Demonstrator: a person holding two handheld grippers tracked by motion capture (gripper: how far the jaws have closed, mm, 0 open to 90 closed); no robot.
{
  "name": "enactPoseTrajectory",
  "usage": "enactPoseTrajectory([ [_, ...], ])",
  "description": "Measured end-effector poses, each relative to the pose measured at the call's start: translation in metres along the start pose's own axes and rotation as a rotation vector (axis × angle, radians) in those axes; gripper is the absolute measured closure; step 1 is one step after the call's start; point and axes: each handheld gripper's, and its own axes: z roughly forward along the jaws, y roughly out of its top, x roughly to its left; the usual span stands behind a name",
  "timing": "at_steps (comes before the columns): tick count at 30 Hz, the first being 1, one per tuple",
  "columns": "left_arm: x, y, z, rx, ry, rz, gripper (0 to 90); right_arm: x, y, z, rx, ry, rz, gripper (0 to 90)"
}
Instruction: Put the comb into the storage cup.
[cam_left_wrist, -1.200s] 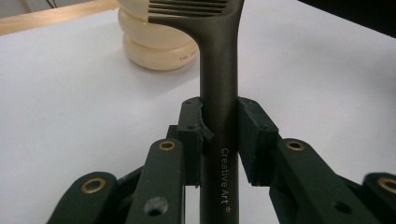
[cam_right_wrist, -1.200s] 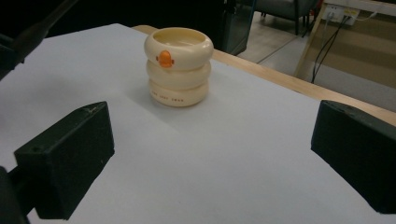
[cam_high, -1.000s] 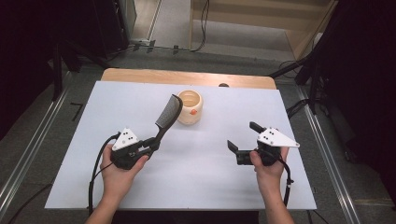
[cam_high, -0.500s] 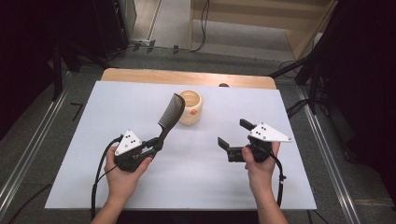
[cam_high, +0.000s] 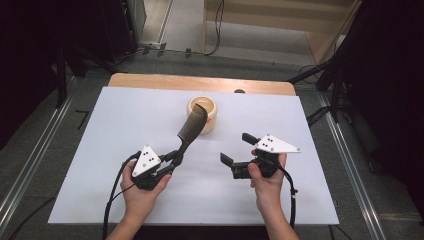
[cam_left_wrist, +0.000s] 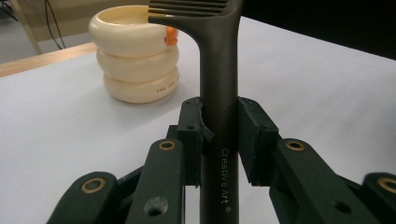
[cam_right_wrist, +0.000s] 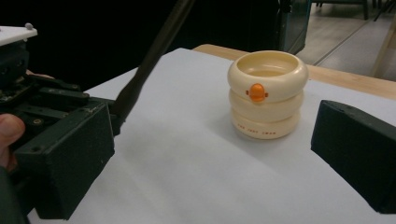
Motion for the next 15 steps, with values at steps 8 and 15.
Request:
enactPoseTrajectory([
  [8, -0.012, -0.003, 0.004, -0.023, -0.001, 0.024, 72.6, 0.007, -0.002, 0.006, -0.009, 0.046, 0.032, 0.0],
  [15, -0.023, -0.006, 0.011, -0.015, -0.022, 0.046, 72.6, 0.014, -0.002, 0.011, -0.001, 0.081, 0.062, 2.0],
])
